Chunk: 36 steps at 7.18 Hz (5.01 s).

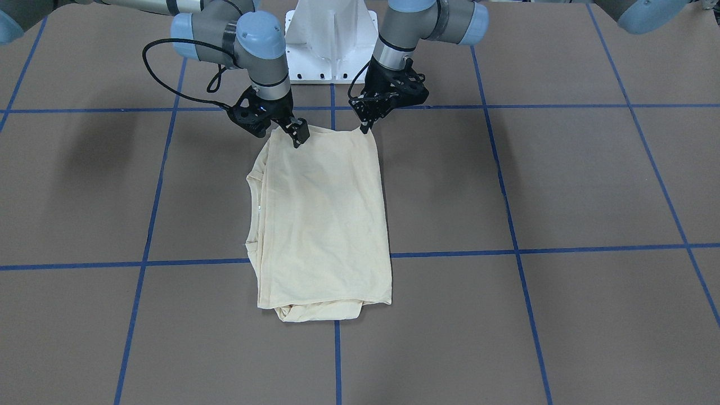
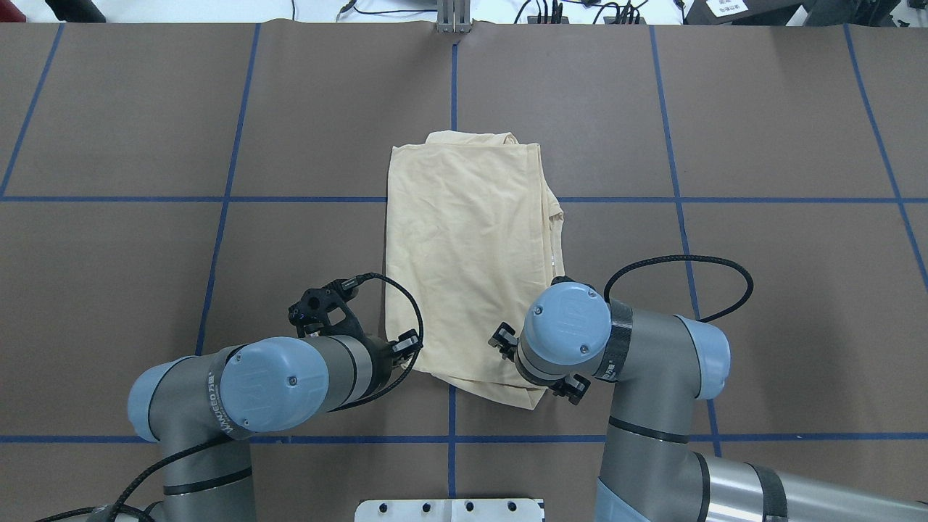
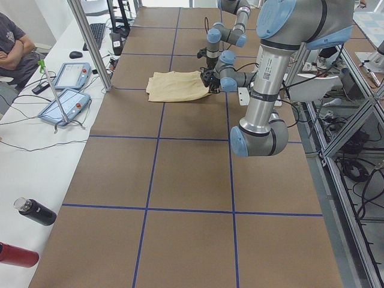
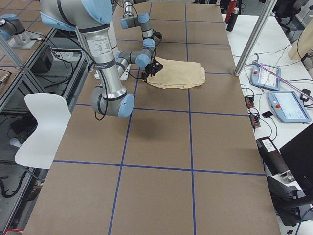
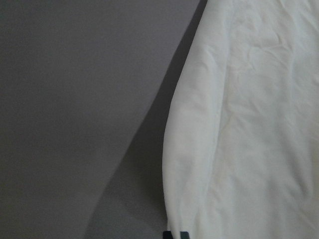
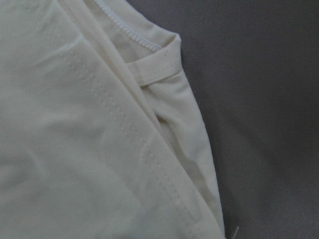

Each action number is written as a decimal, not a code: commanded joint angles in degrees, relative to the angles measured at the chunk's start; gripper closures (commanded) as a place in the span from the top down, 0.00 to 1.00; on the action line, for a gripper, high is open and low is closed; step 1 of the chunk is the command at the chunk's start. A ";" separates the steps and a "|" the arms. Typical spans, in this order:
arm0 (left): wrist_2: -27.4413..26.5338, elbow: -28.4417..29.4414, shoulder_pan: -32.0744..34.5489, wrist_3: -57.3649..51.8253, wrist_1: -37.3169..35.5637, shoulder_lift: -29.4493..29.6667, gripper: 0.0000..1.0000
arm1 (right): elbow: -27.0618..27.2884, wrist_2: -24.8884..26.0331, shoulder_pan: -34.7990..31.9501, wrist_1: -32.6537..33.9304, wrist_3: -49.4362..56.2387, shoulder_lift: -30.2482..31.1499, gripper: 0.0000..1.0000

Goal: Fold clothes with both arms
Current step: 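Lower the right gripper to the near corner and grasp the near edge with both grippers, then lift the near edge with both grippers and fold it toward the far edge, then lay the folded edge down at the far edge and open both grippers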

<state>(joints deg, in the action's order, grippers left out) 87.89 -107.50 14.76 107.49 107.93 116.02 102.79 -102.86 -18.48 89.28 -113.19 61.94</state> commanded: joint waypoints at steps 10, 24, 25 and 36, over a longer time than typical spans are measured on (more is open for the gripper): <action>0.00 0.10 -0.08 -0.09 0.00 -0.09 0.00 | 0.74 -0.32 0.64 0.19 0.43 0.90 0.29; 1.67 -7.55 -8.96 -0.09 -6.50 -0.27 0.00 | 12.86 -3.91 4.42 1.77 0.96 6.44 0.00; 1.67 -7.72 -8.87 -0.17 -6.50 -0.09 0.00 | 12.96 -4.62 2.59 1.51 1.30 6.26 0.00; 6.85 11.96 16.08 -16.96 9.23 6.93 0.00 | -14.31 -11.66 -20.45 -4.78 19.33 -13.30 0.00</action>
<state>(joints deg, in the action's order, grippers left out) 94.66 -97.32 29.63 90.60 115.22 122.08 95.13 -114.59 -38.70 88.08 -93.69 52.74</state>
